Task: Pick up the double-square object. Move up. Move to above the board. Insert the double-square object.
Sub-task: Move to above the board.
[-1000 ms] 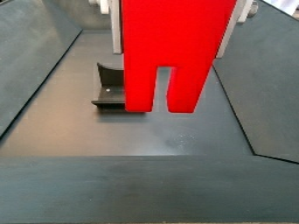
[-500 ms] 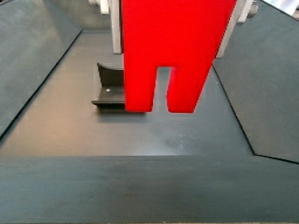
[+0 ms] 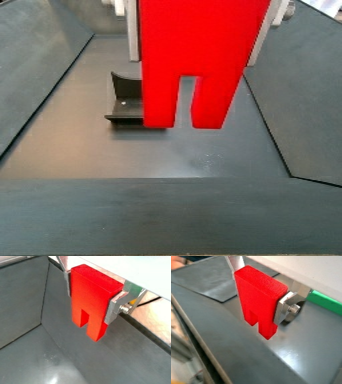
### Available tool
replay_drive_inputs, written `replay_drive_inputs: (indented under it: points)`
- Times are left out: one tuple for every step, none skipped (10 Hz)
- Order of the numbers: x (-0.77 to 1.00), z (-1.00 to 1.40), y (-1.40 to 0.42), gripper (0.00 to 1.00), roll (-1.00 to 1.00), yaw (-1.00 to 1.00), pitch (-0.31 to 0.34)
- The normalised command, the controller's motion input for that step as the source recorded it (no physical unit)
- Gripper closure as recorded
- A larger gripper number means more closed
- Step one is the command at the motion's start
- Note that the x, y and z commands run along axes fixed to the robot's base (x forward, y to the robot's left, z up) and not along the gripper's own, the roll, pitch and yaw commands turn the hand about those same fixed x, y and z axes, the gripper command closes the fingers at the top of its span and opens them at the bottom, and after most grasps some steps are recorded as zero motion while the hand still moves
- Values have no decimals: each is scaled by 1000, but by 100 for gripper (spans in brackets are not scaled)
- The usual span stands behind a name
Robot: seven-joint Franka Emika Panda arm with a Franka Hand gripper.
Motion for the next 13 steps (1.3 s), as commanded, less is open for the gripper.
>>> replay_drive_inputs:
  points:
    - [-89, 157, -1000, 100, 156, -346, 506]
    - [-95, 159, -1000, 100, 199, -163, 322]
    - [-96, 157, -1000, 100, 151, -105, 215]
    - [-99, 157, -1000, 100, 87, -42, 81]
    - [-101, 159, -1000, 100, 56, -23, 43]
    - [-103, 160, -1000, 100, 61, -7, 21]
    - [-103, 160, -1000, 100, 41, -6, 13]
    - [-105, 162, -1000, 100, 39, 3, 16]
    - [-106, 163, -1000, 100, 42, 4, 10]
    - [-108, 165, -1000, 100, 54, 0, 3]
    - [-111, 165, -1000, 100, 48, 4, 1]
    - [-111, 167, -1000, 100, 43, 5, 6]
    - [-112, 168, -1000, 100, 37, 5, 9]
